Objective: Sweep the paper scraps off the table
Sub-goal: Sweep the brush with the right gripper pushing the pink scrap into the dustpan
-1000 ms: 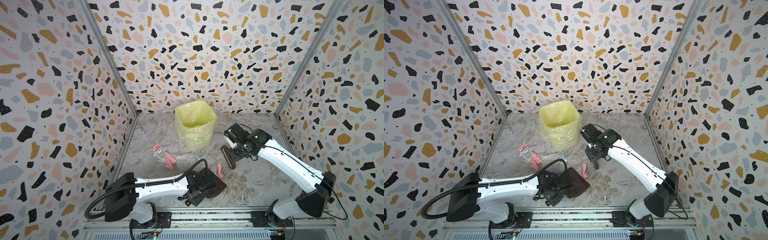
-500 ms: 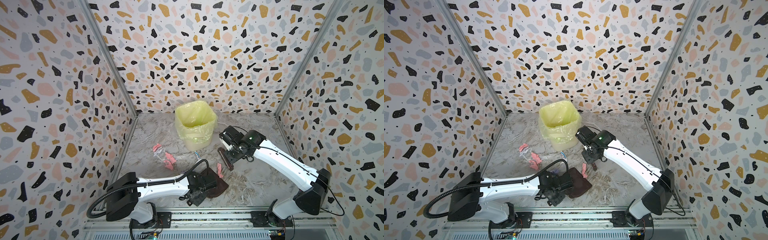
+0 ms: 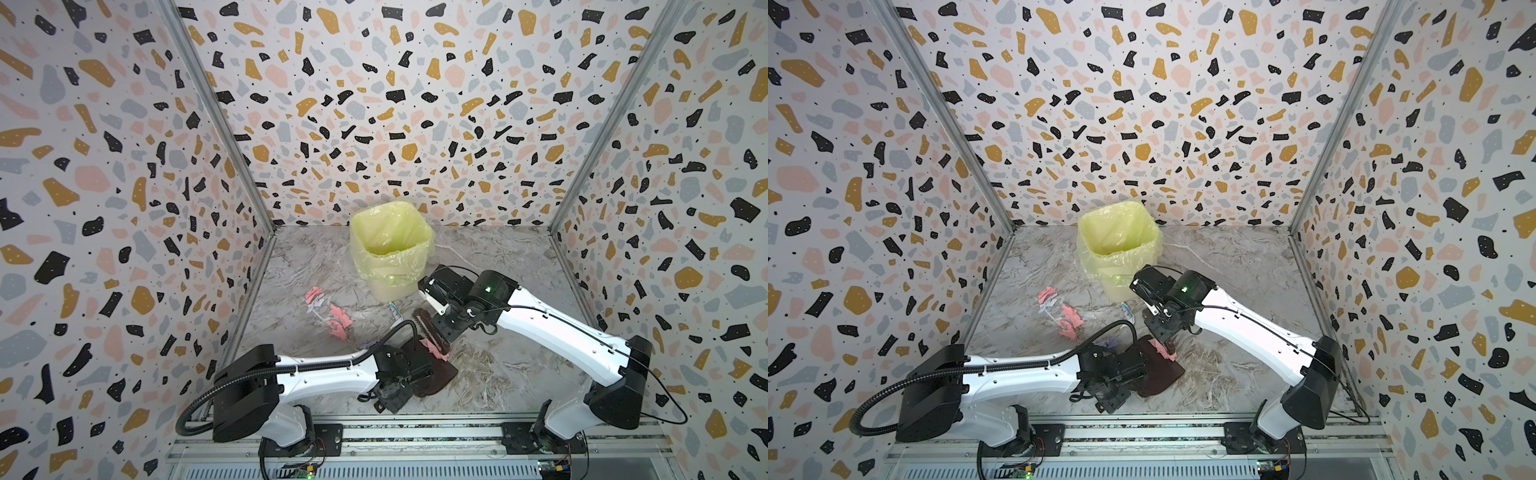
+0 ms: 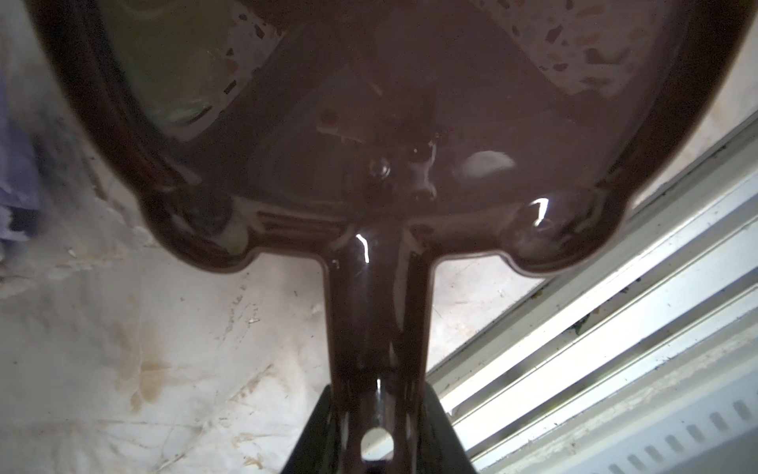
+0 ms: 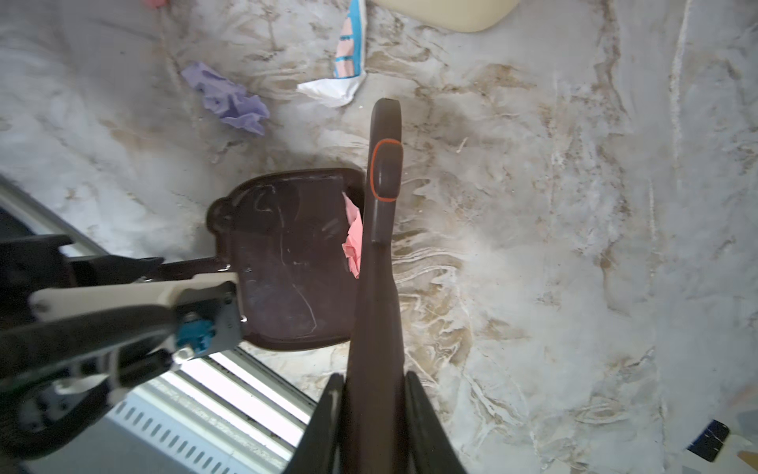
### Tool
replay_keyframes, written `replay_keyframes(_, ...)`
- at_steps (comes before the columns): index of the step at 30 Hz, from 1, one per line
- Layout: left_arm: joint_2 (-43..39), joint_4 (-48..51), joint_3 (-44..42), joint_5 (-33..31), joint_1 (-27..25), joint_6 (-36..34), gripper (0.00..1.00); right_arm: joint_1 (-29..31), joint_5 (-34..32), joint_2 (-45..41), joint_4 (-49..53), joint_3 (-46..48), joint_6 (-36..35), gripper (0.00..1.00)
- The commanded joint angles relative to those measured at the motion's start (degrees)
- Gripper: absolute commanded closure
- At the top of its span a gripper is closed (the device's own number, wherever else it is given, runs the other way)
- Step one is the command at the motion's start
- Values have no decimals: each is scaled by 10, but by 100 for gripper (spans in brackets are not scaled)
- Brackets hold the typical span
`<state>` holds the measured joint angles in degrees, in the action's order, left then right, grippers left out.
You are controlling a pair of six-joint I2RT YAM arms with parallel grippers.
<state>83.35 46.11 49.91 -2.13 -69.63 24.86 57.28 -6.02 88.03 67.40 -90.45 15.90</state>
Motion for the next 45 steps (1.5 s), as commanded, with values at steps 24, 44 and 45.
replay_keyframes(24, 4, -7, -8, 4, -3, 1, 100, -30, 8, -73, 47, 37, 54, 100)
replay_keyframes(44, 0, -14, -10, -2, -4, 3, 100, -13, 25, -121, 65, 28, 105, 100)
replay_keyframes(45, -1, -14, -10, -3, -3, 3, 100, -24, 18, -128, 67, 26, 104, 100)
